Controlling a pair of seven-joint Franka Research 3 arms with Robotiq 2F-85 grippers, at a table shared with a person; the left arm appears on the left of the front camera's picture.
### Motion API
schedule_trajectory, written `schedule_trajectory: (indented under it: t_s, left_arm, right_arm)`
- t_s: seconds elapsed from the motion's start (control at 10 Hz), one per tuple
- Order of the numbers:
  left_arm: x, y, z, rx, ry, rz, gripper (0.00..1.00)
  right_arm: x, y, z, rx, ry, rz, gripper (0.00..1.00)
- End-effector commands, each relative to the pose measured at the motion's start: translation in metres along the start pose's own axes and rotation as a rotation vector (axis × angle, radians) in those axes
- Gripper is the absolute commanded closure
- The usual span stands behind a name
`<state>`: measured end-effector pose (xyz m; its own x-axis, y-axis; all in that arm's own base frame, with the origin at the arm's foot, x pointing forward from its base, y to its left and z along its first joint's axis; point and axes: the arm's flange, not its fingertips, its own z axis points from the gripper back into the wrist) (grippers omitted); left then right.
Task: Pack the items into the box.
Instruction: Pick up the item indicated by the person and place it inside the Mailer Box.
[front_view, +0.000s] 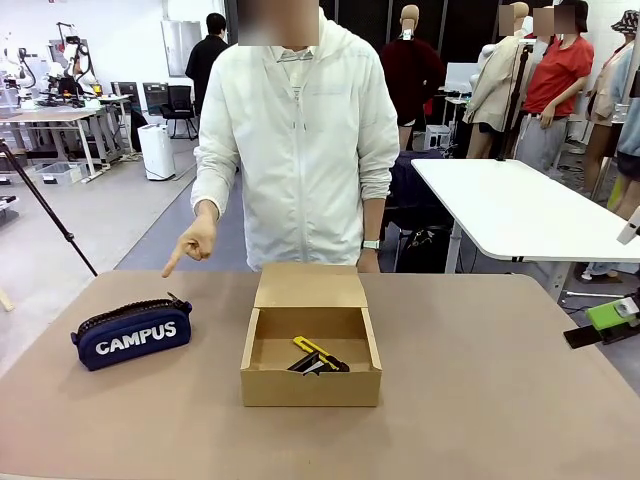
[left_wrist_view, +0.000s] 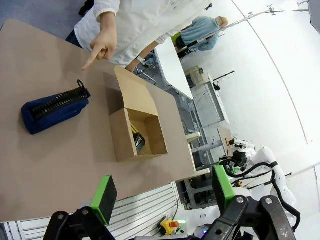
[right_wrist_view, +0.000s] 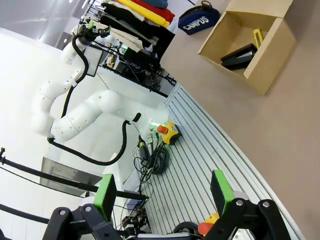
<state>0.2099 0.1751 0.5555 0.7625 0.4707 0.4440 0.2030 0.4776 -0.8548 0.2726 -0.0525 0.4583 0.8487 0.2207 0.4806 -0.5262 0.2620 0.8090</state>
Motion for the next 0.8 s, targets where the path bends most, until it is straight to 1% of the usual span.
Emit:
schedule_trajectory:
  t_s: [0.0,0.1,0.2,0.3,0.4,0.5,0.6,0.7]
  left_arm:
    - [0.000,0.000,0.000,-0.019,-0.009,-0.015,0.00]
    - [0.000,0.000,0.000,0.000,0.000,0.000,0.00]
    - [0.008,-0.017,-0.009,0.063,0.107,-0.072,0.00]
    - [0.038,-0.032,-0.033,0.202,0.207,-0.099,0.00]
    - [0.065,-0.039,-0.076,0.354,0.317,-0.131,0.00]
    - [0.094,-0.024,-0.129,0.406,0.468,-0.261,0.00]
    - [0.106,0.005,-0.170,0.542,0.540,-0.227,0.00]
    - [0.108,0.027,-0.202,0.713,0.545,-0.202,0.00]
  right_arm:
    - [-0.006,0.001,0.002,0.000,0.011,0.001,0.00]
    - [-0.006,0.001,0.002,0.000,0.011,0.001,0.00]
    - [-0.006,0.001,0.002,0.000,0.011,0.001,0.00]
    - [-0.006,0.001,0.002,0.000,0.011,0.001,0.00]
    - [-0.006,0.001,0.002,0.000,0.011,0.001,0.00]
    - [-0.006,0.001,0.002,0.000,0.011,0.001,0.00]
    - [-0.006,0.001,0.002,0.000,0.011,0.001,0.00]
    - [-0.006,0.001,0.002,0.000,0.011,0.001,0.00]
